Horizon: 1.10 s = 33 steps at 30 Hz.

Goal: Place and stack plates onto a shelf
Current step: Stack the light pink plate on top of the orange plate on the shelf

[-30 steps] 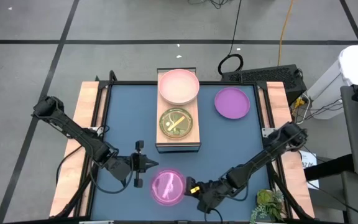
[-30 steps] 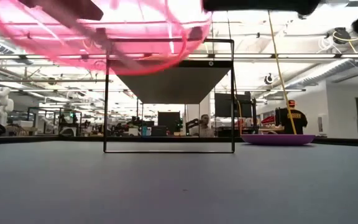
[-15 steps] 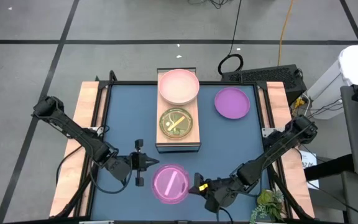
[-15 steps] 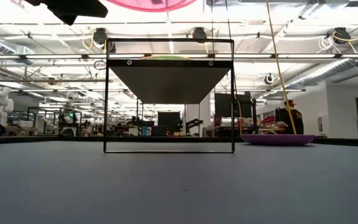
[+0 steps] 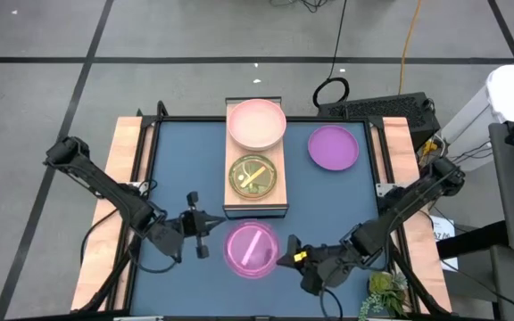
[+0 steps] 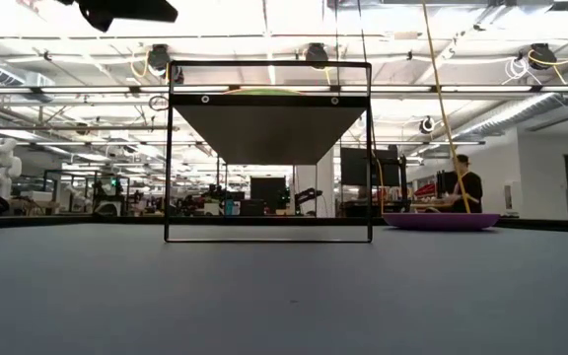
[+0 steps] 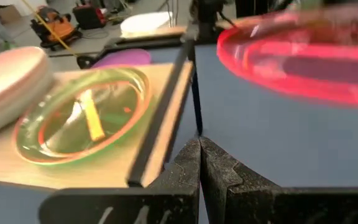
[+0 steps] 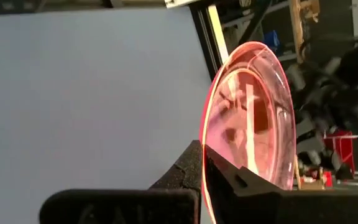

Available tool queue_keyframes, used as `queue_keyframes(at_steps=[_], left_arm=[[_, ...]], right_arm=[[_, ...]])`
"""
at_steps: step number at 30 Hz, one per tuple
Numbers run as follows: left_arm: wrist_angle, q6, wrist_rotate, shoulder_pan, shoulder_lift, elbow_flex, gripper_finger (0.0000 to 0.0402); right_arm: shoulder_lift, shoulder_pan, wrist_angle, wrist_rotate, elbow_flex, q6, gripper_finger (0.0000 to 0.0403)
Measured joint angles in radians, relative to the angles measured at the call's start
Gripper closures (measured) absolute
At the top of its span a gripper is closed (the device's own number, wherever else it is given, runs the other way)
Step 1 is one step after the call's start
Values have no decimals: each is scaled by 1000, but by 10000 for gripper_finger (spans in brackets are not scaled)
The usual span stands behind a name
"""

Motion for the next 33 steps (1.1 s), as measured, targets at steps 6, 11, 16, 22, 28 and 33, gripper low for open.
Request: queue_keyframes(at_steps=[6, 11, 16, 22, 28, 33], left_arm=[[-43, 9, -51, 1, -134, 0, 398], [-95, 49, -47, 10, -226, 0, 398], [-124, 69, -42, 20, -267, 0, 398], [-167, 33, -37, 19, -268, 0, 398], [-183, -18, -28, 19, -268, 0, 398], [-187, -26, -26, 19, -267, 0, 398]], right_arm=[[-45, -26, -45, 0, 0, 8, 403], [-83, -79, -72, -4, 0, -20, 403], [-125, -150, -105, -10, 0, -54, 403], [-158, -260, -125, -94, 0, -70, 403], [-163, -373, -147, -202, 0, -116, 403], [-163, -459, -198, -300, 0, -121, 403]])
